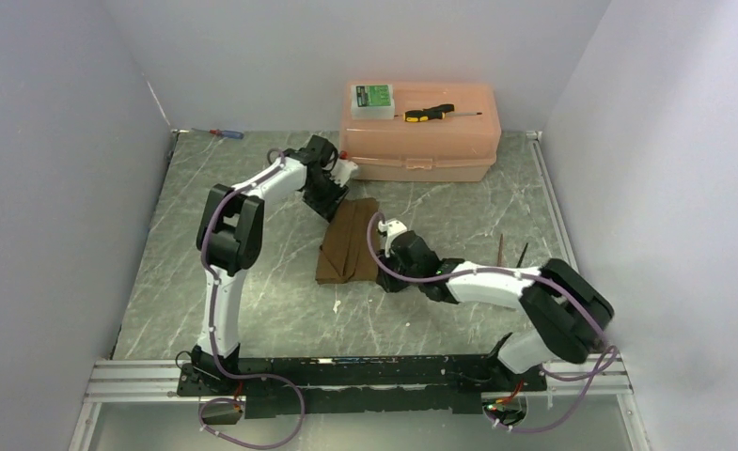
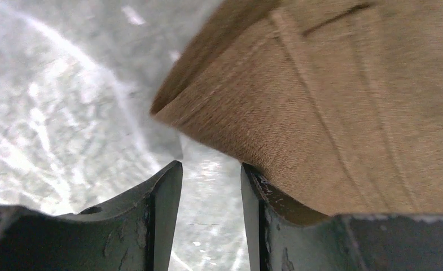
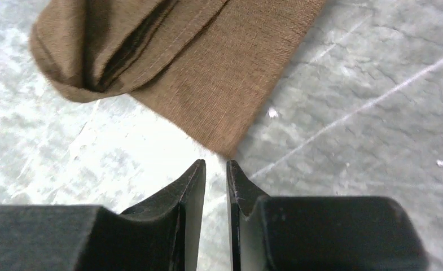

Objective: Fold the napkin into a case and place the utensils inside
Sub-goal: Rotate the 2/3-rectangle-folded napkin at the center of the board.

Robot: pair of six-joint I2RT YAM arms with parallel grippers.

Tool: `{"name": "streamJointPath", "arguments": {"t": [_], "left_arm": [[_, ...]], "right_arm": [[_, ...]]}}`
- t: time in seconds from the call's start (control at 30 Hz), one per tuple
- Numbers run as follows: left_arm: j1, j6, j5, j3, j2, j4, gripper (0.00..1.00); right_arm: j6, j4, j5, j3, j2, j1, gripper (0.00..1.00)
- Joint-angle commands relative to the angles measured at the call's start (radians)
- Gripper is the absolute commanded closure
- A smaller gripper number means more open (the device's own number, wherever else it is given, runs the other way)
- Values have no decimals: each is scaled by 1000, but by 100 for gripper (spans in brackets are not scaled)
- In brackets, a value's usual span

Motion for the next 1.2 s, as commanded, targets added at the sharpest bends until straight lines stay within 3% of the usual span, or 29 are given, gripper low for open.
{"name": "streamJointPath", "arguments": {"t": [0.0,0.2,0.27,0.37,0.57,0.8,1.0,1.17], "left_arm": [[-49,-23,64,51,-45,-94,50],[-9,8,57,66,-186,-197,39],[-3,19,45,68,-238,-219,24],[6,15,18,73,-300,-246,17],[7,14,20,1,-337,-296,15],[-70,-48,86,-239,-358,-213,22],[-124,-125,161,-220,-323,-162,29],[-158,-121,210,-213,-326,-159,28]], "right_arm": [[12,-78,76,-18,-167,-28,75],[-45,-90,-22,72,-178,-182,71],[-62,-83,-29,121,-112,-191,71],[-51,-44,-48,173,-8,-192,72],[15,72,-92,168,103,-189,77],[34,78,-90,124,91,-180,81],[19,25,-80,144,52,-189,82],[43,28,-117,130,34,-190,82]]}}
